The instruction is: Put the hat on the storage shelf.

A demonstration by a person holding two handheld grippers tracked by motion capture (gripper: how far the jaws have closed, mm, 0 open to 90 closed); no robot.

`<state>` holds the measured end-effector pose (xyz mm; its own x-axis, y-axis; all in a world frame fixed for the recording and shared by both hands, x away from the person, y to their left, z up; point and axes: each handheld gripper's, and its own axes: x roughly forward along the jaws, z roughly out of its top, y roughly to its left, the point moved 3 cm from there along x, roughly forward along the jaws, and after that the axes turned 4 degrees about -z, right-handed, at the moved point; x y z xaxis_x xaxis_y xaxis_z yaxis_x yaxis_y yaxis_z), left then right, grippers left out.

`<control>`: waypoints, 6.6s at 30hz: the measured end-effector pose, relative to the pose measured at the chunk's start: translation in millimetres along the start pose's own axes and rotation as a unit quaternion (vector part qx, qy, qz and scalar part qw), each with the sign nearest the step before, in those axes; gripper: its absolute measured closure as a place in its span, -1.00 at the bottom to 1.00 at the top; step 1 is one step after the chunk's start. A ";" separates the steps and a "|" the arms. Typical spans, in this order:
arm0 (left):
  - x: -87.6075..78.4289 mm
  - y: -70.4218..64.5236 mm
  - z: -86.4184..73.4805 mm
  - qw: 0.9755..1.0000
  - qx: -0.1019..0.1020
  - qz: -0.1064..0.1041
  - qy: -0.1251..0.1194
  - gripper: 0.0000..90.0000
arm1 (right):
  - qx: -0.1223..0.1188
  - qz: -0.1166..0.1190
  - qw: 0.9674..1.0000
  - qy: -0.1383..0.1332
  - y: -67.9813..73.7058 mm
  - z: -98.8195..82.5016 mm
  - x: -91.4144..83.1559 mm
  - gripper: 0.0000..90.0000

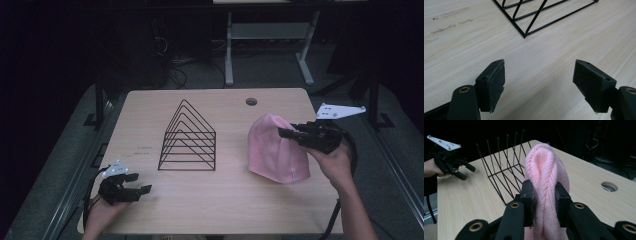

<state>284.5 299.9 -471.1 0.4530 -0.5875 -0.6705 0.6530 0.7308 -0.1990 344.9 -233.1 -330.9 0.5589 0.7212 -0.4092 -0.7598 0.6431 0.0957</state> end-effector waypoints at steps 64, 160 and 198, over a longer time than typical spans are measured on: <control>-20.4 -56.2 94.1 0.981 0.112 -0.153 -0.036 -0.31 | -0.113 0.109 0.985 -0.069 93.1 127.2 46.0 0.64; -35.3 0.9 168.0 0.981 0.127 -0.112 -0.091 0.80 | -0.146 0.126 0.979 -0.065 95.5 173.2 151.4 0.63; -20.1 7.3 153.0 0.984 0.118 -0.111 -0.073 0.75 | -0.151 0.129 0.980 -0.027 90.7 157.8 164.2 0.62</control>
<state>373.1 263.9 -349.7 0.3544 -0.7794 -0.5166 0.8602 0.4884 -0.1466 420.1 -15.8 -246.2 0.3465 0.8671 -0.3579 -0.9370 0.3383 -0.0874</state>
